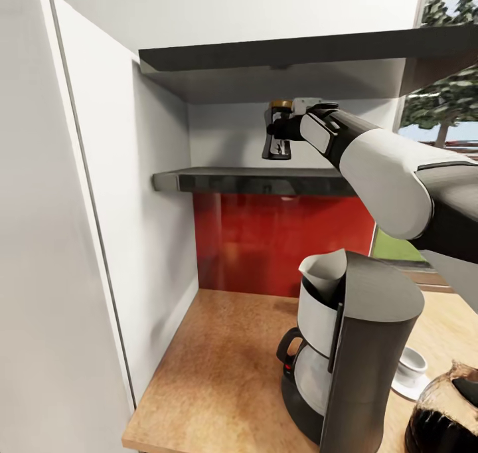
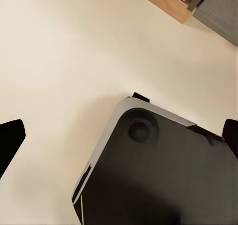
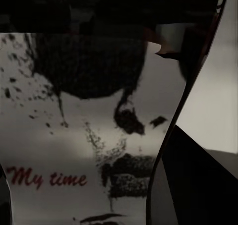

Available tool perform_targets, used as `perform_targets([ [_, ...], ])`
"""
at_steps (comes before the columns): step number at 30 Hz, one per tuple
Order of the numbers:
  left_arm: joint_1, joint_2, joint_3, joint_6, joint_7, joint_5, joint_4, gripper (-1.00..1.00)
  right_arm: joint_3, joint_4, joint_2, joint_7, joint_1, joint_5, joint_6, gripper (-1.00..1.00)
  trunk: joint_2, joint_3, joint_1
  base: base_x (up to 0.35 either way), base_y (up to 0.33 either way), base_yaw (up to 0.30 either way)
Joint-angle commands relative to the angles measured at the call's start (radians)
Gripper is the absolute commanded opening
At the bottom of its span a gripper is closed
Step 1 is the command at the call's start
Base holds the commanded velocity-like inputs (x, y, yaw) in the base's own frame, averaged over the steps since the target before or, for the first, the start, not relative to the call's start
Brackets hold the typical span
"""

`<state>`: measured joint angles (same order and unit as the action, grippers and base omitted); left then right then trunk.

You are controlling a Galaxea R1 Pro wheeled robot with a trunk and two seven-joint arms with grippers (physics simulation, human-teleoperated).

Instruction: Set up a coffee station on the kitchen countertop: keep the coffee maker on the countertop, move the bottle of coffee from the kitchen shelf to the counter next to the coffee maker, place a paper coffee filter on top of the coffee maker, put the saucer next to the coffee maker with the coffee cup on the saucer, and place the electric kettle next to the coffee maker.

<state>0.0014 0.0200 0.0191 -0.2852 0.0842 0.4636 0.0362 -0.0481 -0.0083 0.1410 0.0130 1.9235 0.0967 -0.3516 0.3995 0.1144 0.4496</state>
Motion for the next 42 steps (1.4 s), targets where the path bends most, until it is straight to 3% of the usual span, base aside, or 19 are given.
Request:
perform_targets([
  [1,0.0,0.0,0.002,-0.002,0.003,0.001,0.001,1.0,-0.006,-0.001,0.0,0.003,0.0,0.011,-0.004,-1.0,0.0,0.001,0.0,0.0,0.0,0.0],
  [19,0.0,0.001,0.004,-0.003,0.0,0.001,0.001,1.0,-0.006,0.017,0.006,0.013,0.0,0.01,-0.003,-1.0,0.0,0.011,0.0,0.0,0.0,0.0],
  [25,0.0,0.008,0.005,0.0,-0.028,0.002,0.0,1.0,-0.007,0.027,0.009,0.013,0.0,0.009,-0.002,-1.0,0.0,0.011,0.0,-0.286,0.0,0.0],
  [42,0.0,0.011,0.005,0.005,-0.034,0.003,-0.001,1.0,-0.006,0.031,0.01,0.011,0.0,0.013,0.028,-1.0,0.0,0.011,0.0,-0.322,0.0,0.0],
])
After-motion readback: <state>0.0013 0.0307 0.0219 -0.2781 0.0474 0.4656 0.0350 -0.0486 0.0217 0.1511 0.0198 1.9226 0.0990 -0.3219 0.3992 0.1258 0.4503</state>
